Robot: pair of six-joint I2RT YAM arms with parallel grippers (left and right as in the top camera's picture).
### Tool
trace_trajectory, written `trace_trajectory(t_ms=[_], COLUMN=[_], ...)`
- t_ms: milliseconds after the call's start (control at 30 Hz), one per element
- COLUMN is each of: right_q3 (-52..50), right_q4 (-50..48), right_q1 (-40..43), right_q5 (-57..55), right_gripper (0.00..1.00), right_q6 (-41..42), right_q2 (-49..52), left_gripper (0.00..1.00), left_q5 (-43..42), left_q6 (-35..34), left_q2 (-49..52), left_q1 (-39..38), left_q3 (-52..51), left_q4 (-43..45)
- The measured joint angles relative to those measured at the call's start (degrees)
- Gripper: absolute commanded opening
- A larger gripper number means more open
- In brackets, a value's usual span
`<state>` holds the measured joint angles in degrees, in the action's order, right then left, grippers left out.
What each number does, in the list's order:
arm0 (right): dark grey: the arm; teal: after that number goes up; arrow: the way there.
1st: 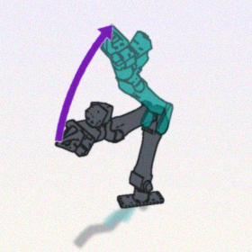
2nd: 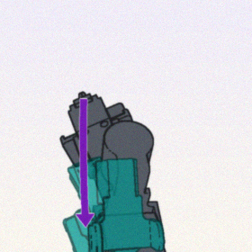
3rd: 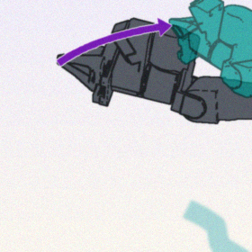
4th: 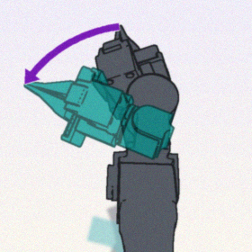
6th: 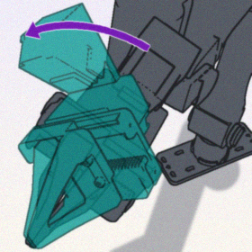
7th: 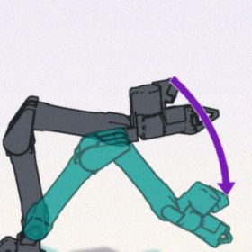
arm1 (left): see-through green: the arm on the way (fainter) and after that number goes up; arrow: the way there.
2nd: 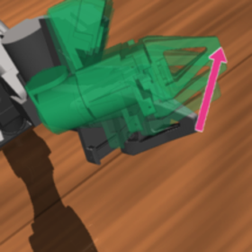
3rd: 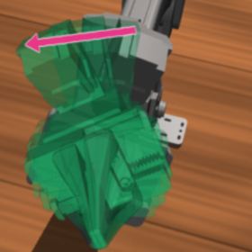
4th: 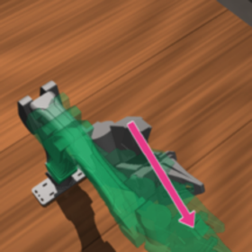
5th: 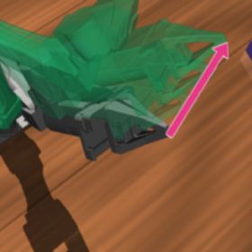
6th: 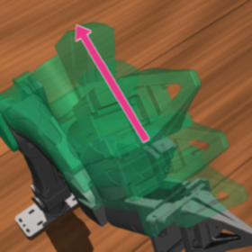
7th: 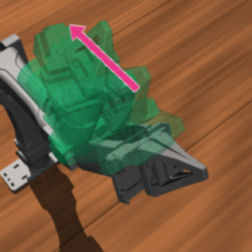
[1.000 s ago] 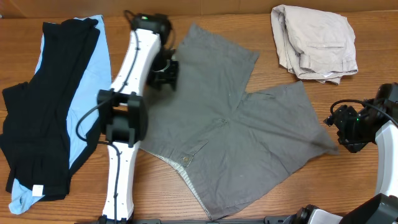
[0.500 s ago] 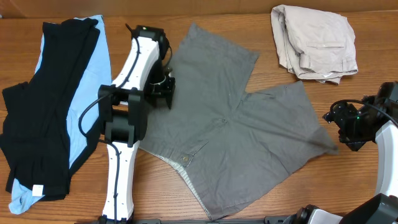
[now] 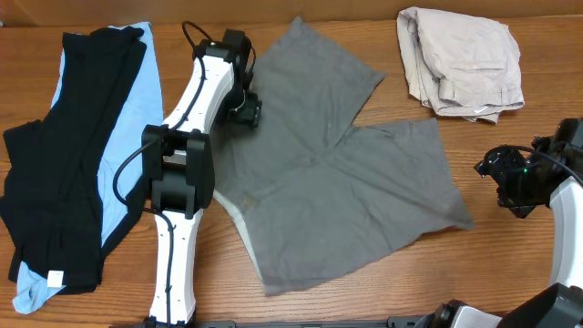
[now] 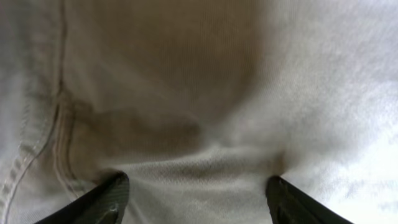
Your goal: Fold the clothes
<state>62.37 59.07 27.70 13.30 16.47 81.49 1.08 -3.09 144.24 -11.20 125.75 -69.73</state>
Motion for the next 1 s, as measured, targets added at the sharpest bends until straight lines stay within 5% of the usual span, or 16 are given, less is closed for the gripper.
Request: trace_trajectory(t_ms=[367,633,767,1000], right_q3=[0.0,0.0,0.0,0.0], right_q4=[-0.8,-2.2,-2.2,-2.7], right_q1=[0.0,-0.9,-1.2,-1.2], right_q5=[0.0,0.0,0.0,0.3], right_gripper=[0.80,0.80,0.81,0.81], right_q6=[0.0,0.0,0.0,0.0], right_q2=[0.0,0.0,0.0,0.0], left_gripper=[0.87,0.91,0.86,0.86], left_q5=[6.9,11.2,4.5,-10.1], left_q6=[8.1,9.5,8.4,4.3], left_q2=[2.4,6.9,8.5,8.3], left_q1=[0.0,0.0,0.0,-3.7], left_q3=[1.3,14.8,24.9,29.1], left_q4=[24.5,7.4,3.1,19.1])
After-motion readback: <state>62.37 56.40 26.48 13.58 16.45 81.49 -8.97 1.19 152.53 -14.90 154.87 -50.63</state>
